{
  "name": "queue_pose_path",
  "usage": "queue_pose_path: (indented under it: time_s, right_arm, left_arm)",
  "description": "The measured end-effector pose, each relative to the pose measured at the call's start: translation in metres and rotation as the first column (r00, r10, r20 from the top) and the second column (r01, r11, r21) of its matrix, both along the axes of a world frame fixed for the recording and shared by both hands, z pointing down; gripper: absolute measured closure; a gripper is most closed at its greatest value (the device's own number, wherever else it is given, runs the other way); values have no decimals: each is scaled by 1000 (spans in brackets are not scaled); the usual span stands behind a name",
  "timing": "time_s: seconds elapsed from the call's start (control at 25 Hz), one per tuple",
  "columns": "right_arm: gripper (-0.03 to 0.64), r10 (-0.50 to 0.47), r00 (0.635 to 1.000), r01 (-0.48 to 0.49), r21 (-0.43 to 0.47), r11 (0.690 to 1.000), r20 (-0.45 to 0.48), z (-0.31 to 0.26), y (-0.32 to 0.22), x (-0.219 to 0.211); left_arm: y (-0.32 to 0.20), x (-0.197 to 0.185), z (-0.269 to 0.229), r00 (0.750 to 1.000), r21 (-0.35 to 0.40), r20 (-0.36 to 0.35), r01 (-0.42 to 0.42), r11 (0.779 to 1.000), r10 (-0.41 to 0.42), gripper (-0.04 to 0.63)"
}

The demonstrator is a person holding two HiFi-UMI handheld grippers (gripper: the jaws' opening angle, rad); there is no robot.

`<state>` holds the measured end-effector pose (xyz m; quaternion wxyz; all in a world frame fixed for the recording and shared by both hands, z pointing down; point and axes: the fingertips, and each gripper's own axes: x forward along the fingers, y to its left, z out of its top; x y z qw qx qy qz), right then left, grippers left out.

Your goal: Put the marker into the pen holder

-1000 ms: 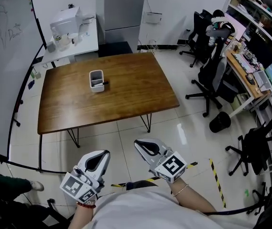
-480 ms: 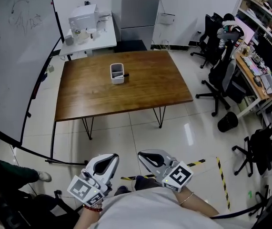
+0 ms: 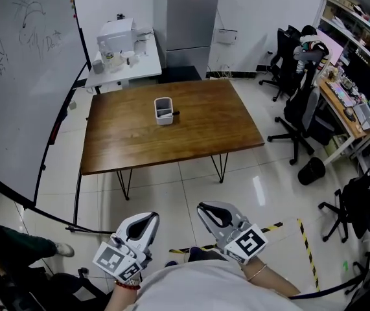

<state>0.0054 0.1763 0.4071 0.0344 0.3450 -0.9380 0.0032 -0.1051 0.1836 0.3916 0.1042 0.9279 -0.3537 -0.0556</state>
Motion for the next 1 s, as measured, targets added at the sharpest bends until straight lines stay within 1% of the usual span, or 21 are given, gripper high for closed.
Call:
queue_pose_path:
  time_s: [0.12,0.24,0.36,0.48,0.68,0.84,1.0]
  right_arm:
    - [617,21,1000,-21,3,1000,14,-7,-9,2]
    - [617,-1,1000,1,2,1000,19,-14,-8,-6]
    - [617,-25,1000,26,14,1000,-5,-10,-7,-7]
    - [617,-22,1000,22,-6,1000,10,-8,-9,-3]
    - [617,-1,1000,2,-13,1000,27,-6,-15,10]
    - [617,-22,999,22,-12,1000,25,-7,-15,9]
    - [617,-34,999,34,-12,999,32,-7,-17,12]
  left_arm:
    - [-2,10,2,1000,-11,-5,-26,1000,26,595]
    - [-1,21,3,999,-18,-10,-46,999,45,595]
    - [-1,29,4,998,-23,-11,-54,998,54,595]
    - [-1,36,4,998,-26,-8,-62,998,62,595]
    - [-7,29,-4,1000,-33,-7,-22,999,21,595]
    - [-8,24,-3,1000,-42,-4,9,999,-9,595]
    - [-6,30,1,1000,-53,4,12,999,-12,595]
